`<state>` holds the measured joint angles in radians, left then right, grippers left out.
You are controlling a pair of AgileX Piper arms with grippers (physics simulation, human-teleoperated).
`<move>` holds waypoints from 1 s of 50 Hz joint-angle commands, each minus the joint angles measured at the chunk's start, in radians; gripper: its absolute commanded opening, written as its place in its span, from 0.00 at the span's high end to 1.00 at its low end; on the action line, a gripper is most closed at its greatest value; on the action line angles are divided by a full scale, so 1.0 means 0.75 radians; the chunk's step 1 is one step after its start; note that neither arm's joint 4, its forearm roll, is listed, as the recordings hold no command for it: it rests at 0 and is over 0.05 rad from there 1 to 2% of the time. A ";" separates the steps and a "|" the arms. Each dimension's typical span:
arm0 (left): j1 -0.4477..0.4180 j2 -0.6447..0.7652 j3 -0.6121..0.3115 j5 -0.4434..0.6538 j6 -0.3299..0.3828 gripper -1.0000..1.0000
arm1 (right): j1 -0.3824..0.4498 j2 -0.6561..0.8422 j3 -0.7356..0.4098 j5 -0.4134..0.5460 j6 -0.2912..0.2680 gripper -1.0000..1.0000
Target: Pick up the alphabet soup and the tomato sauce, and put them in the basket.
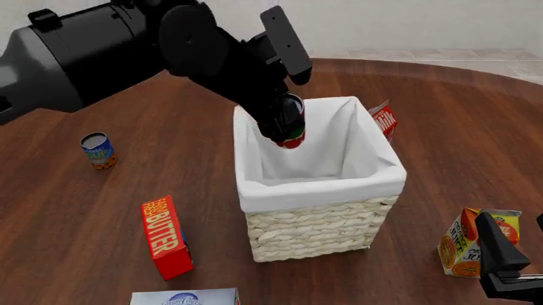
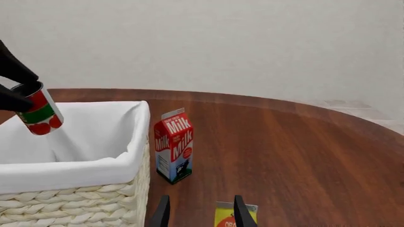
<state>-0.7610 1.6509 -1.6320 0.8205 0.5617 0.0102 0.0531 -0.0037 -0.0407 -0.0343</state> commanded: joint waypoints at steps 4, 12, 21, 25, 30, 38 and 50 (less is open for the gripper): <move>-0.026 0.038 0.008 -0.022 0.013 1.00 | -0.001 -0.011 -0.001 0.011 0.006 0.00; -0.035 0.053 0.030 -0.041 0.001 1.00 | 0.004 -0.026 -0.002 0.027 0.007 0.00; -0.039 0.076 0.086 -0.077 0.005 1.00 | 0.005 -0.053 -0.002 0.053 0.005 0.00; -0.037 0.085 0.095 -0.089 0.003 1.00 | 0.006 -0.056 -0.002 0.056 0.005 0.00; -0.036 0.090 0.109 -0.099 0.003 1.00 | 0.006 -0.055 -0.002 0.055 0.004 0.00; -0.023 0.104 0.118 -0.117 0.002 1.00 | 0.011 -0.051 -0.002 0.053 0.001 0.00; 0.033 0.132 0.075 -0.121 0.015 0.00 | 0.018 -0.045 -0.001 0.046 -0.002 0.00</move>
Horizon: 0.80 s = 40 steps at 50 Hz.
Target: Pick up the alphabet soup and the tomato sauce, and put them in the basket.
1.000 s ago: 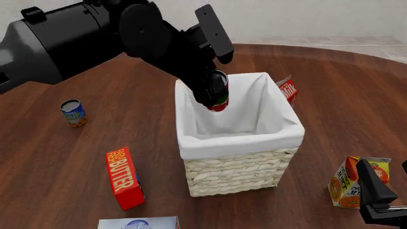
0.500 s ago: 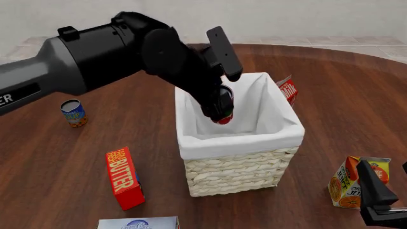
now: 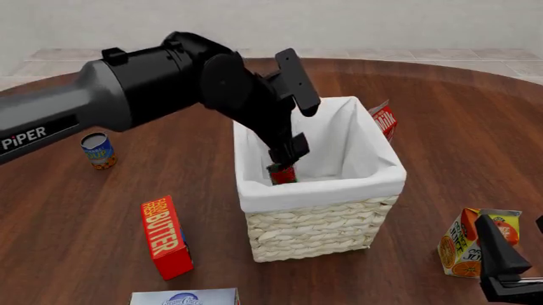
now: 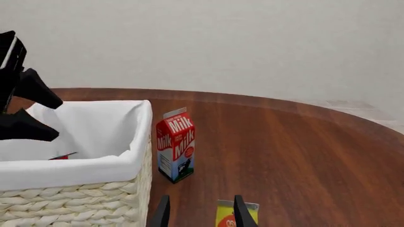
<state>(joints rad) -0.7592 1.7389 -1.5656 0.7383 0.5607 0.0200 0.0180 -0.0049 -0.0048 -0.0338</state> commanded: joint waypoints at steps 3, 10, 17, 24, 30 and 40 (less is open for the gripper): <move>0.033 0.013 -0.010 -0.013 0.012 0.00 | 0.006 0.000 0.000 0.000 -0.003 0.00; 0.039 0.014 -0.012 -0.017 0.009 0.00 | 0.007 -0.013 -0.001 0.014 -0.003 0.00; 0.040 0.006 -0.014 -0.019 0.005 0.00 | 0.008 -0.018 -0.001 0.018 -0.004 0.00; 0.043 -0.010 -0.023 -0.018 0.002 0.00 | 0.008 -0.017 -0.001 0.018 -0.006 0.00; 0.044 -0.029 -0.032 -0.022 -0.001 0.00 | 0.008 -0.016 0.000 0.017 -0.010 0.00; 0.041 -0.078 -0.051 -0.028 -0.004 0.00 | 0.009 0.003 0.000 -0.004 -0.015 0.00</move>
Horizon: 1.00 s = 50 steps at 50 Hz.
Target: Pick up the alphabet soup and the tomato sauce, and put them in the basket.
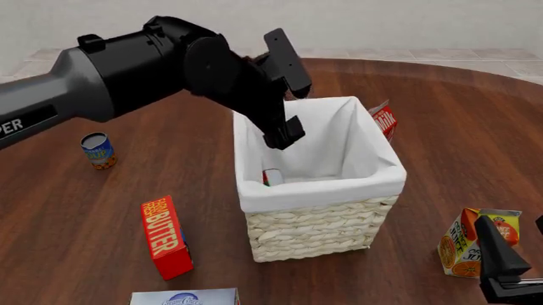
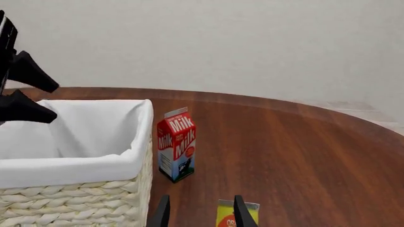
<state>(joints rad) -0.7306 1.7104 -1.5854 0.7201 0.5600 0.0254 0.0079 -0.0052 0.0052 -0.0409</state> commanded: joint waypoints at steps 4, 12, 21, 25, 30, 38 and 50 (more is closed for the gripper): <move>0.011 -0.046 -0.043 0.006 0.005 0.00 | 0.003 0.035 0.001 -0.036 -0.007 0.00; 0.044 -0.082 -0.053 -0.015 0.006 0.00 | 0.002 0.059 0.000 -0.061 -0.003 0.00; 0.054 -0.126 -0.007 -0.046 -0.007 0.00 | 0.004 0.053 0.000 -0.054 -0.001 0.00; 0.085 -0.137 -0.011 -0.073 -0.006 0.00 | 0.005 0.039 -0.001 -0.040 -0.001 0.00; 0.088 -0.168 0.005 -0.099 -0.020 0.00 | 0.005 0.016 -0.001 -0.017 0.000 0.00; 0.136 -0.193 0.026 -0.159 -0.036 0.00 | 0.006 -0.010 0.002 0.004 0.000 0.00; 0.250 -0.229 0.064 -0.293 -0.072 0.00 | 0.009 -0.008 0.002 0.004 -0.003 0.00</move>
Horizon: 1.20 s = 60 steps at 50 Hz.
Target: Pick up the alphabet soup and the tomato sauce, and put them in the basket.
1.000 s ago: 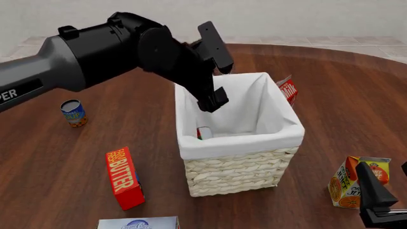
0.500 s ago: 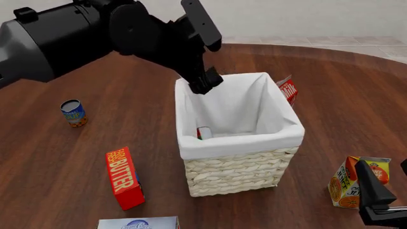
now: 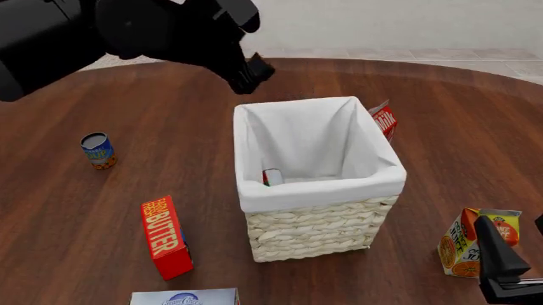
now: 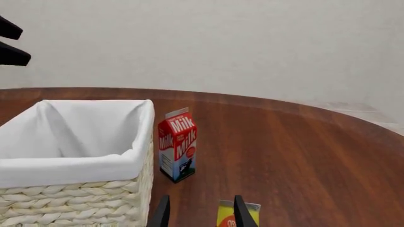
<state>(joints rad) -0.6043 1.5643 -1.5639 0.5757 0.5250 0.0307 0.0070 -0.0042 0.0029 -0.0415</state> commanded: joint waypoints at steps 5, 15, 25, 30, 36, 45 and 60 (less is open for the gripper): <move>0.108 -0.059 0.049 -0.159 -0.009 0.00 | 0.002 -0.005 0.000 0.006 -0.005 0.00; 0.236 -0.057 0.025 -0.267 0.003 0.00 | 0.002 0.011 -0.001 -0.009 -0.008 0.00; 0.306 -0.152 0.126 -0.383 -0.032 0.00 | 0.007 0.004 -0.001 -0.002 -0.008 0.00; 0.355 -0.173 0.184 -0.443 -0.005 0.00 | 0.009 0.002 0.000 0.001 -0.011 0.00; 0.443 -0.211 0.268 -0.537 0.022 0.00 | 0.009 0.007 0.000 -0.003 -0.011 0.00; 0.573 -0.241 0.350 -0.624 -0.032 0.00 | 0.010 0.013 0.001 -0.010 -0.014 0.00; 0.717 -0.273 0.380 -0.728 -0.063 0.00 | 0.015 0.014 0.002 -0.010 -0.015 0.00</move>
<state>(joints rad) -0.1386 1.3788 -1.3029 0.0859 0.4961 0.0401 0.0189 -0.0033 -0.0065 -0.0520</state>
